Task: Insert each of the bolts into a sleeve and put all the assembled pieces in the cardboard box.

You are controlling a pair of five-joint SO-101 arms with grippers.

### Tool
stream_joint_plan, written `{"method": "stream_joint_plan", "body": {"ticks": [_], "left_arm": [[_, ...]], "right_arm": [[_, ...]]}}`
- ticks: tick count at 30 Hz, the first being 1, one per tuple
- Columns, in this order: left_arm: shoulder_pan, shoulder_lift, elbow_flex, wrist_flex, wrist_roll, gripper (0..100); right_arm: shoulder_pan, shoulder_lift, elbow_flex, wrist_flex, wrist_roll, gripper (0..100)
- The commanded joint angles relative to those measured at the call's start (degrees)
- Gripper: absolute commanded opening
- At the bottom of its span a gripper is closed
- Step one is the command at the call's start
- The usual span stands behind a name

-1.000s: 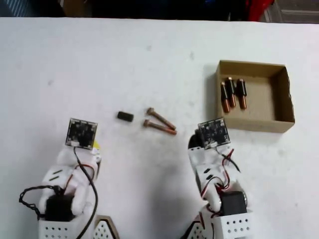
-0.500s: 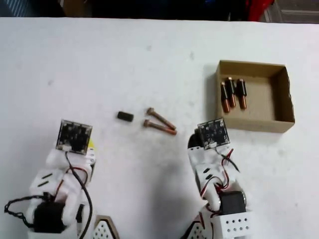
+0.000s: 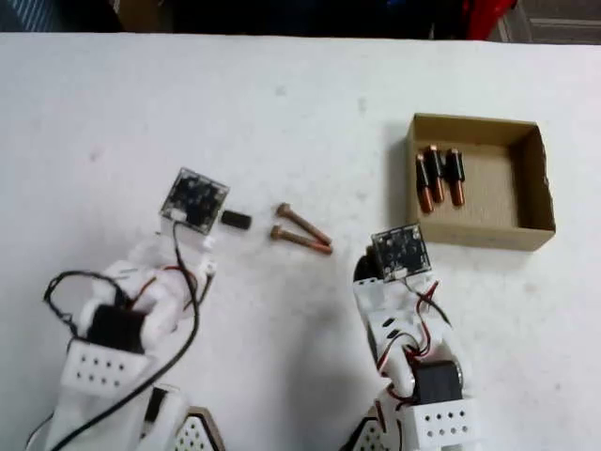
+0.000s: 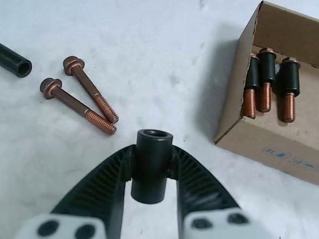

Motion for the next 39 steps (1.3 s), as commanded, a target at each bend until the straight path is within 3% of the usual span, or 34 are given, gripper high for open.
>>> {"method": "stream_joint_plan", "body": {"ticks": [1,11,16,24,32,35,39], "left_arm": [[2.3,6.6,-3.7,-4.1,-0.6,2],[7.4,26.7,-15.9,-4.0,0.9,2],[10.9,36.7,-22.2,-4.0,11.0,2],[13.5,54.1,-35.4,-4.0,21.5,2],[13.5,67.5,-45.1,-4.0,45.8,3],[13.5,71.2,-47.3,-4.0,52.6,8],[13.5,74.6,-49.9,-2.6,56.5,21]], "right_arm": [[0.2,-0.6,-0.4,-1.6,-0.1,1.6],[0.4,-0.6,-0.4,-1.5,-0.1,1.6],[0.3,-0.6,-0.4,-1.4,-0.1,1.6],[0.2,-0.6,-0.4,-1.3,-0.1,1.6],[0.4,-0.6,-0.4,-1.3,-0.1,1.6],[0.3,-0.6,-0.3,-1.3,-0.1,1.6],[0.3,-0.6,-0.3,-1.3,-0.1,1.6]]}}
